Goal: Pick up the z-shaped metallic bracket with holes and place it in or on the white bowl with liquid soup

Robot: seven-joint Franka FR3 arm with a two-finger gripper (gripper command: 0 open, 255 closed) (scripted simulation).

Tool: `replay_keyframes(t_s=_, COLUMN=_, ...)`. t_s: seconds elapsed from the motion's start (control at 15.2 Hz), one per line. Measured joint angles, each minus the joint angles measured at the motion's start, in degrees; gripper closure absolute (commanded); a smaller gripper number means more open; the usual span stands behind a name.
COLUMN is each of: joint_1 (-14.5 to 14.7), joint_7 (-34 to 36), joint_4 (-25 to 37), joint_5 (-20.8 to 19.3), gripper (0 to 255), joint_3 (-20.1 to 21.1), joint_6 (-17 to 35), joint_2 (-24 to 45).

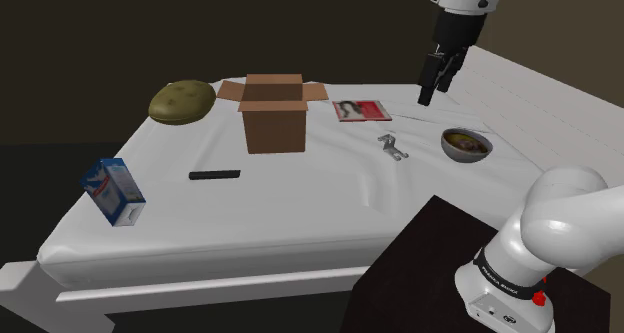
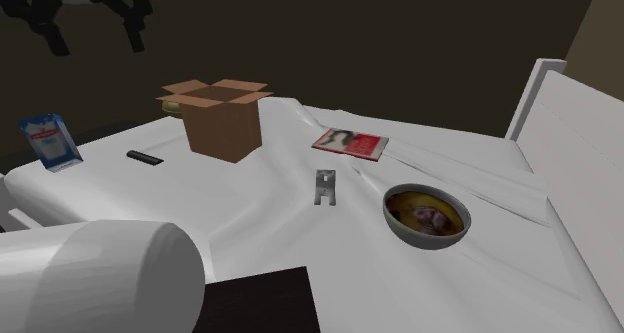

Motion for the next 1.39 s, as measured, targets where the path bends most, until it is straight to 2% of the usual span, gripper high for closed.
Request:
replay_keyframes(t_s=0.2, joint_1=-0.40, joint_7=-1.07, joint_4=-1.24, joint_5=-0.72, gripper=0, joint_3=-1.08, joint_6=1.68, joint_2=0.47)
replay_keyframes(t_s=0.66, joint_1=-2.64, joint_7=-6.13, joint_4=-8.25, joint_5=-4.09, gripper=0, joint_3=-6.58, joint_6=12.67, joint_2=4.37)
replay_keyframes(t_s=0.92, joint_1=-3.93, joint_7=-8.96, joint_4=-10.14, joint_5=-5.75, gripper=0, joint_3=-9.82, joint_6=18.90, joint_2=8.57)
replay_keyframes(t_s=1.39, joint_1=-5.83, joint_7=-14.57, joint_4=-10.46, joint_5=-7.44, gripper=0, joint_3=-15.95, joint_6=30.81, joint_2=19.86)
